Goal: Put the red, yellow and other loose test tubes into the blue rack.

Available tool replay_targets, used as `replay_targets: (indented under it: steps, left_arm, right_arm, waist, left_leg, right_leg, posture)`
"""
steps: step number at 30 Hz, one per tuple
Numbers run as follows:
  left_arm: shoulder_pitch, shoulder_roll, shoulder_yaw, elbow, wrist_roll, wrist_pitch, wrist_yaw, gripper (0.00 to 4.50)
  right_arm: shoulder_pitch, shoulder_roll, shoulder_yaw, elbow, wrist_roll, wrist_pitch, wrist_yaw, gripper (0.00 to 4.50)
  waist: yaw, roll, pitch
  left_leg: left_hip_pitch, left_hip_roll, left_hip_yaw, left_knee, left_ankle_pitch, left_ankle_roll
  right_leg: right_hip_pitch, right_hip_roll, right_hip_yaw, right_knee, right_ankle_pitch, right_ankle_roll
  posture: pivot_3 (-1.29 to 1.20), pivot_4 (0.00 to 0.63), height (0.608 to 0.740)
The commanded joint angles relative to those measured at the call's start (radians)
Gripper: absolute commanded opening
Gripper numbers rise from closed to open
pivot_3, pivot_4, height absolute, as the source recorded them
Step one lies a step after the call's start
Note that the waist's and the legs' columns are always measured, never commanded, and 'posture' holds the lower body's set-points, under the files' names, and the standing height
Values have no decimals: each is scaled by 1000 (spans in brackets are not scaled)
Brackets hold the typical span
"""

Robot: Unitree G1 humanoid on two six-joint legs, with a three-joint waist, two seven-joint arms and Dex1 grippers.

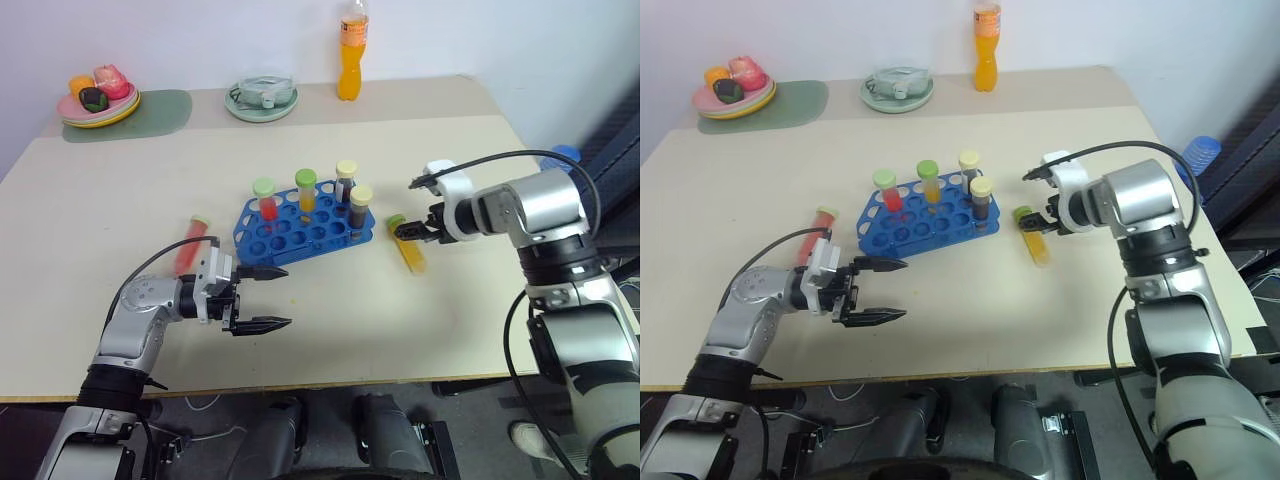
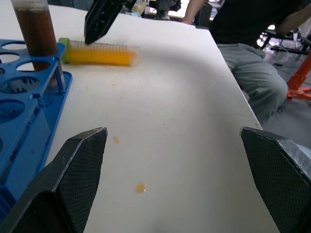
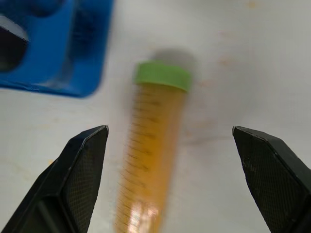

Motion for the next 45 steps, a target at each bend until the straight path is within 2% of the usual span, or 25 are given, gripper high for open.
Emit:
replay_targets:
  steps: [1,10,13,18,21,25,26,29,31,33,37,40,43,45]
  left_arm:
    - [26,2,27,-28,-14,-28,8,4500]
    - [81,2,40,-49,-14,-44,34,4500]
    - [95,4,47,-36,-14,-62,32,4500]
    - [105,-1,47,2,-9,-95,24,4500]
    - [99,-5,44,33,-5,-116,18,4500]
    - [88,-10,44,83,0,-149,0,4500]
    - [86,-10,45,94,-1,-156,-5,4500]
    - [82,-6,49,116,-5,-170,-18,4500]
    - [78,-4,52,127,-7,-175,-25,4500]
    - [70,-1,51,147,-2,-186,-36,4500]
    - [60,-2,54,167,-7,-191,-48,4500]
    - [49,3,61,151,-19,-162,-36,4500]
    - [50,11,71,133,-25,-138,-24,4500]
    - [60,11,81,118,-32,-122,-9,4500]
  right_arm:
    - [-65,23,26,71,-1,-32,9,4176]
    - [-95,49,145,309,-85,-195,35,4176]
    - [-99,47,173,353,-112,-243,57,3345]
    - [-90,37,202,351,-150,-287,103,870]
    - [-63,3,236,281,-170,-302,146,783]
    - [30,-109,281,73,-187,-397,244,783]
    - [83,-152,262,-22,-164,-462,294,783]
    - [212,-282,218,-285,-51,-497,475,783]
    - [306,-343,175,-414,-7,-575,535,783]
    - [397,-359,118,-508,61,-649,590,783]
    - [501,-226,-18,-579,186,-736,546,783]
    - [510,1,-98,-561,270,-847,446,783]
    - [479,184,-119,-497,264,-949,347,783]
    - [461,293,-118,-438,205,-1073,252,783]
  waist:
    - [0,0,0]
    - [0,0,-1]
    - [0,0,-1]
    - [-2,0,-1]
    - [-1,0,-1]
    - [8,0,-1]
    - [12,0,-1]
    - [24,0,-1]
    - [27,0,0]
    - [26,0,0]
    - [7,-1,0]
    - [0,-1,-1]
    - [2,0,0]
    - [3,-1,-1]
  left_leg:
    - [0,0,0,0,0,0]
    - [0,0,0,1,0,0]
    - [2,0,0,1,0,0]
    - [2,0,0,1,0,0]
    - [2,0,0,1,0,0]
    - [1,0,0,1,0,0]
    - [1,0,0,1,-1,1]
    - [0,-1,0,1,-1,2]
    - [-1,0,-1,1,-2,2]
    - [-1,0,0,1,-2,2]
    - [0,1,0,1,-2,2]
    - [1,1,0,1,-2,2]
    - [1,1,0,1,-1,2]
    - [1,1,0,1,-1,2]
  right_leg:
    - [0,0,0,0,0,0]
    - [1,0,0,0,0,0]
    - [2,0,0,0,0,0]
    - [3,1,0,0,0,0]
    - [2,1,0,0,0,0]
    - [2,0,-1,0,0,0]
    - [2,0,-1,-1,0,0]
    - [2,0,-2,-3,0,0]
    - [2,0,-2,-4,0,0]
    - [2,0,-2,-5,0,1]
    - [3,0,-2,-5,0,1]
    - [3,0,-2,-4,0,1]
    - [3,1,-2,-3,0,0]
    - [3,1,-1,-2,0,0]
  posture:
    - [0,150,740]
    - [0,150,740]
    - [0,150,740]
    - [0,150,740]
    - [0,150,740]
    - [0,150,740]
    - [0,150,740]
    - [0,150,740]
    - [0,150,740]
    - [0,150,740]
    - [0,150,740]
    - [0,150,740]
    - [0,150,740]
    - [0,150,740]
